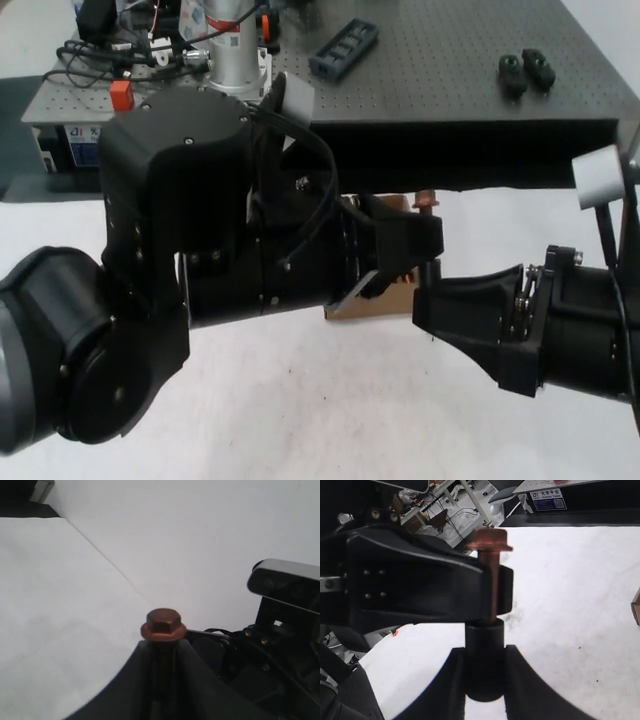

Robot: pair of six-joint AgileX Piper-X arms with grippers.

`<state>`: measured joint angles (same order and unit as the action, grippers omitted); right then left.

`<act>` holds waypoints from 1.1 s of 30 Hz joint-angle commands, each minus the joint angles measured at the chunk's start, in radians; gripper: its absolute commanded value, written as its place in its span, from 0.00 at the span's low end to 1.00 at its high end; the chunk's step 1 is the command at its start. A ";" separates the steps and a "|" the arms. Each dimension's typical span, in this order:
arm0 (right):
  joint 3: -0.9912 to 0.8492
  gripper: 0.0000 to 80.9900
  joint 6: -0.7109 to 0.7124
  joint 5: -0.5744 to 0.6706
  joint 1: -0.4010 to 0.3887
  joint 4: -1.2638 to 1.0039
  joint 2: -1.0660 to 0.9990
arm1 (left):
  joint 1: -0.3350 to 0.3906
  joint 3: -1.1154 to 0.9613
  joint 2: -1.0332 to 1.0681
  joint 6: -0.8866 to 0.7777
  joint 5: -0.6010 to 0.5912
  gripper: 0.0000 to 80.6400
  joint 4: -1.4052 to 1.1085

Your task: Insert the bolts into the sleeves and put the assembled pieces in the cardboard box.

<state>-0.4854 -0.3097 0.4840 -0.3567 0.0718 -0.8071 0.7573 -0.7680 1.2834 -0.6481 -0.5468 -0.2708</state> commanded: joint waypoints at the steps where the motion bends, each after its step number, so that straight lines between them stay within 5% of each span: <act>1: -0.015 0.02 0.020 -0.003 0.000 -0.042 0.011 | 0.000 -0.003 -0.003 -0.003 -0.032 0.43 -0.001; 4: -0.015 0.02 0.051 -0.035 0.007 -0.043 0.011 | 0.000 -0.003 -0.003 -0.032 0.085 0.75 0.004; 6: -0.015 0.02 0.116 -0.101 0.008 -0.043 0.006 | 0.000 -0.003 -0.003 -0.032 0.143 0.77 0.004; 12: -0.067 0.02 0.195 -0.247 0.024 -0.040 -0.176 | -0.052 0.000 -0.021 0.028 0.221 0.59 0.072; 17: -0.193 0.02 0.265 -0.340 0.041 -0.066 -0.464 | -0.136 0.029 -0.107 0.124 0.424 0.25 0.271; 20: -0.329 0.02 0.273 -0.349 0.046 -0.080 -0.658 | -0.180 0.068 -0.166 0.164 0.439 0.03 0.315; 33: -0.870 0.02 0.273 -0.451 0.064 0.147 -1.173 | -0.210 0.251 -0.378 0.209 0.557 0.00 0.514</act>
<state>-1.1486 -0.0442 0.0732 -0.3169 0.0810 -1.8343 0.5499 -0.5192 0.9238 -0.4538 -0.0157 0.2223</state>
